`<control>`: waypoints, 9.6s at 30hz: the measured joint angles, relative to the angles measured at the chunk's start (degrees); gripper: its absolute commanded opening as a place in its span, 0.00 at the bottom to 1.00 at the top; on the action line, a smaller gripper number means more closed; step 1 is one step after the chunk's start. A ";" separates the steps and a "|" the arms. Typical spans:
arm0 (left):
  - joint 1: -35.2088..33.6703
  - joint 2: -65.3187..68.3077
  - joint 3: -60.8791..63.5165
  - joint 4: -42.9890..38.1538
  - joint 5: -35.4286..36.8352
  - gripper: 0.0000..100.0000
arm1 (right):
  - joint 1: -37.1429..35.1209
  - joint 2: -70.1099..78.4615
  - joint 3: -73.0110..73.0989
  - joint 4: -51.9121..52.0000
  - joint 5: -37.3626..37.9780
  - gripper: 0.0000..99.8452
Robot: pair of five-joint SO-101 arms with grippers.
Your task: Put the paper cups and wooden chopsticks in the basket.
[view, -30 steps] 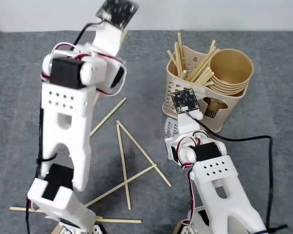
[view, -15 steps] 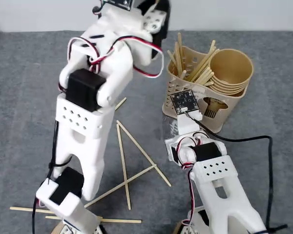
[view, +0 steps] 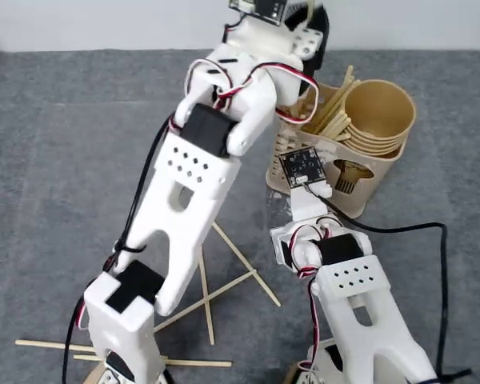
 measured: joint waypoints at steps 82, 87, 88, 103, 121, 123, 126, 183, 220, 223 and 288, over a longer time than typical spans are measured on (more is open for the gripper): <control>-16.18 -1.49 -2.20 48.44 -26.90 0.01 | 0.00 0.00 0.00 0.00 0.00 0.01; -10.90 -9.41 -2.20 38.77 -19.87 0.01 | 0.00 0.00 0.00 0.00 0.00 0.01; -9.93 -10.29 -2.20 36.40 -18.55 0.01 | 0.00 0.00 0.00 0.00 0.00 0.01; -1.49 -8.35 -2.29 1.32 2.29 0.01 | 0.00 0.00 0.00 0.00 0.00 0.01; -0.79 3.69 -2.29 1.41 5.10 0.12 | 0.00 0.00 0.00 0.00 0.00 0.01; -0.79 3.69 -3.08 4.57 5.10 0.12 | 0.00 0.00 0.00 0.00 0.00 0.01; -0.70 2.99 -5.54 11.52 5.01 0.11 | 0.00 0.00 0.00 0.00 0.00 0.01; -54.59 -86.95 106.81 13.54 -9.58 0.02 | -29.80 38.86 -32.62 9.32 -10.37 0.33; -54.86 -89.32 109.10 13.36 -9.58 0.02 | -23.65 62.59 -49.41 12.04 -9.14 0.01; -54.86 -89.32 109.10 13.36 -9.58 0.02 | -23.65 62.77 -49.41 12.04 -8.18 0.01; -54.86 -89.32 111.38 12.31 -9.58 0.02 | 8.97 23.82 -69.63 -8.26 8.18 0.01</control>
